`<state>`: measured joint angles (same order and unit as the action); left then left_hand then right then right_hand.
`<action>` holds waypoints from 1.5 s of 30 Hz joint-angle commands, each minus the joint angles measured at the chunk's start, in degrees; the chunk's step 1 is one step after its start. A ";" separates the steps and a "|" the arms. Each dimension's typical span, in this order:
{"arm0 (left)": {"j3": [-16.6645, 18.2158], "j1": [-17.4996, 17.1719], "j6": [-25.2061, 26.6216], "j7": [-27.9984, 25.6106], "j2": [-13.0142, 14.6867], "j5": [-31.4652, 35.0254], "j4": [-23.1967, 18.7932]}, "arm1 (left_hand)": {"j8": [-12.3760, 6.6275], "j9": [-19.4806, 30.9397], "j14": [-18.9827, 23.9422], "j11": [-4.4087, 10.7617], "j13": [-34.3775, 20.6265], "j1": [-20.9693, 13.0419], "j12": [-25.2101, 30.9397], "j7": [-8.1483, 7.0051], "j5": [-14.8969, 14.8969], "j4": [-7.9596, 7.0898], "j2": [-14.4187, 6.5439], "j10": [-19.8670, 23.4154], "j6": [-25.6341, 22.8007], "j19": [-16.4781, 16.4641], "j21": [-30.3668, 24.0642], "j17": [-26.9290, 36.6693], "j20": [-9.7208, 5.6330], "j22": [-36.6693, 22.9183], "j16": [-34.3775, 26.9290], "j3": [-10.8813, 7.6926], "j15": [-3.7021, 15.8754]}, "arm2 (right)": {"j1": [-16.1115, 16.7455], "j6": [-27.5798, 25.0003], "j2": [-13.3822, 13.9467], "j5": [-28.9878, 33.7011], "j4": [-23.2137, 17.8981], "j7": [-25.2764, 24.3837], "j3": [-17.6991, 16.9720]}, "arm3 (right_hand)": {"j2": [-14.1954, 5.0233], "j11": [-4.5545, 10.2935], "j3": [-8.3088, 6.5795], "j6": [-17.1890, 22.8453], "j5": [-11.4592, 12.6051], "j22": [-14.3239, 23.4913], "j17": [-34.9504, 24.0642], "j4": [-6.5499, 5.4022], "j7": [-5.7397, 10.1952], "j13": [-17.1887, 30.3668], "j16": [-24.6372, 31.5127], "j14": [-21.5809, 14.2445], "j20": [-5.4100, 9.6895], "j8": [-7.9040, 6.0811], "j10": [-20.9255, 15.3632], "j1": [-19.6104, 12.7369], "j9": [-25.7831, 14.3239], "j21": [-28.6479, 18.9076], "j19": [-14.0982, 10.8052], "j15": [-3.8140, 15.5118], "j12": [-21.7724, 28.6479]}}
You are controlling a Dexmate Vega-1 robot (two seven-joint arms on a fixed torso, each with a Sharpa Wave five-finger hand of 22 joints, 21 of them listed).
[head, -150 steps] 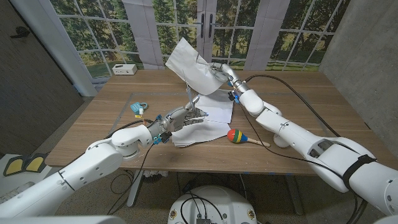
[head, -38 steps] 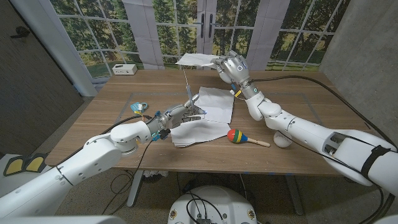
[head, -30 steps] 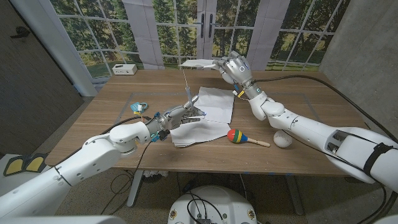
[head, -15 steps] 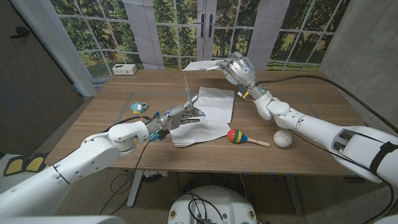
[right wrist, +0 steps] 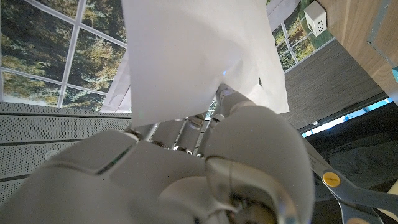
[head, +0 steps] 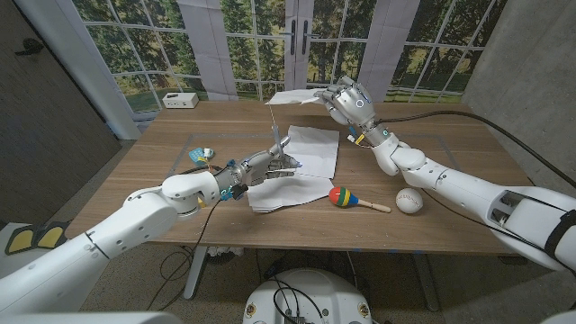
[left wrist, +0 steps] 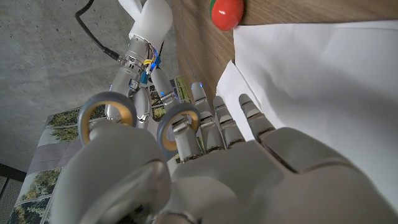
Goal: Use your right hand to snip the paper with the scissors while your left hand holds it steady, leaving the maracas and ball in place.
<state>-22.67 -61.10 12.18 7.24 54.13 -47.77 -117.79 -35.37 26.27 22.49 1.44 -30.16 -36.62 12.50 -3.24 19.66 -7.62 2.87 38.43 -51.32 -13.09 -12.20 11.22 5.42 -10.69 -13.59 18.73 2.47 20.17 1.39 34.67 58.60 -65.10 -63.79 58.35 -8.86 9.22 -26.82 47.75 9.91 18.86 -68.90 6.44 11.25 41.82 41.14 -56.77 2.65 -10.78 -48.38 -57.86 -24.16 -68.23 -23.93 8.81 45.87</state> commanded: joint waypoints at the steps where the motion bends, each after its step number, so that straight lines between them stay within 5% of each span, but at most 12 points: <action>1: -2.04 3.30 2.34 2.09 0.86 1.58 0.02 | 0.43 -0.03 0.18 7.05 0.00 0.34 -0.09 1.95 0.05 0.12 0.30 6.60 2.50 -0.75 0.15 0.07 0.15 -0.08 0.10 0.14 3.58 | 1.50 -0.72 0.85 -0.01 -2.40 0.24 -0.89 | -0.56 0.08 0.57 -0.36 0.40 -0.18 -0.21 -0.02 0.14 0.36 0.62 0.32 6.43 0.16 0.29 -0.28 0.07 -0.66 0.29 4.15 -0.16; 20: -0.70 0.41 0.38 0.20 -0.14 -0.66 0.50 | 1.02 0.29 0.54 7.08 -0.02 0.04 0.41 0.95 0.20 0.30 0.42 6.98 3.42 -1.09 0.08 0.12 0.22 -0.06 0.15 -0.05 3.16 | 0.97 -0.73 -0.47 0.24 -1.91 0.73 -0.44 | -0.79 -0.10 1.37 -0.32 0.51 -1.71 0.02 -0.33 0.06 -0.21 1.13 0.61 6.42 -0.09 -0.35 -0.67 1.14 -2.49 0.81 4.16 -0.41; 29: -0.67 1.24 1.78 3.06 -0.76 -4.52 1.98 | 1.01 0.69 0.31 6.89 -0.18 -0.12 0.62 0.90 0.27 0.37 0.47 7.16 3.73 -1.18 0.09 0.13 0.24 -0.06 0.35 -0.09 3.43 | 1.92 -1.39 0.68 0.53 -3.96 1.68 -0.83 | -0.80 0.05 1.53 -0.29 0.53 -2.49 0.11 -0.50 0.03 -0.18 1.09 0.94 6.47 -0.15 -0.38 -0.76 1.59 -3.18 1.04 4.16 -0.45; 45: -1.87 2.91 1.94 4.18 0.01 -1.92 1.95 | 1.04 0.62 -0.21 6.63 -0.43 0.07 0.80 1.18 0.38 0.25 0.52 7.31 3.15 -1.08 0.18 0.18 0.14 -0.06 0.62 -0.03 3.66 | 3.01 -1.34 1.79 1.23 -5.72 2.62 -1.80 | -0.82 0.10 1.85 -0.47 0.42 -3.96 0.27 -0.84 0.29 -0.55 1.04 1.16 6.64 -0.15 -0.46 -0.79 2.33 -4.25 1.47 4.18 -0.74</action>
<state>-23.95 -59.06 13.68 10.63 53.83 -50.25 -116.01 -34.31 26.81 22.42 1.62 -30.43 -36.43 12.76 -4.36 19.65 -7.45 3.06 38.63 -50.21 -13.71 -12.20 11.34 5.41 -10.68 -13.14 18.56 2.44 22.56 0.01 35.90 59.37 -69.94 -61.84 57.07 -9.45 9.20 -25.23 47.33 10.18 14.94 -68.51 5.83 11.51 41.12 41.97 -55.96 2.44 -10.78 -48.39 -58.45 -21.77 -72.10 -22.70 8.19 45.11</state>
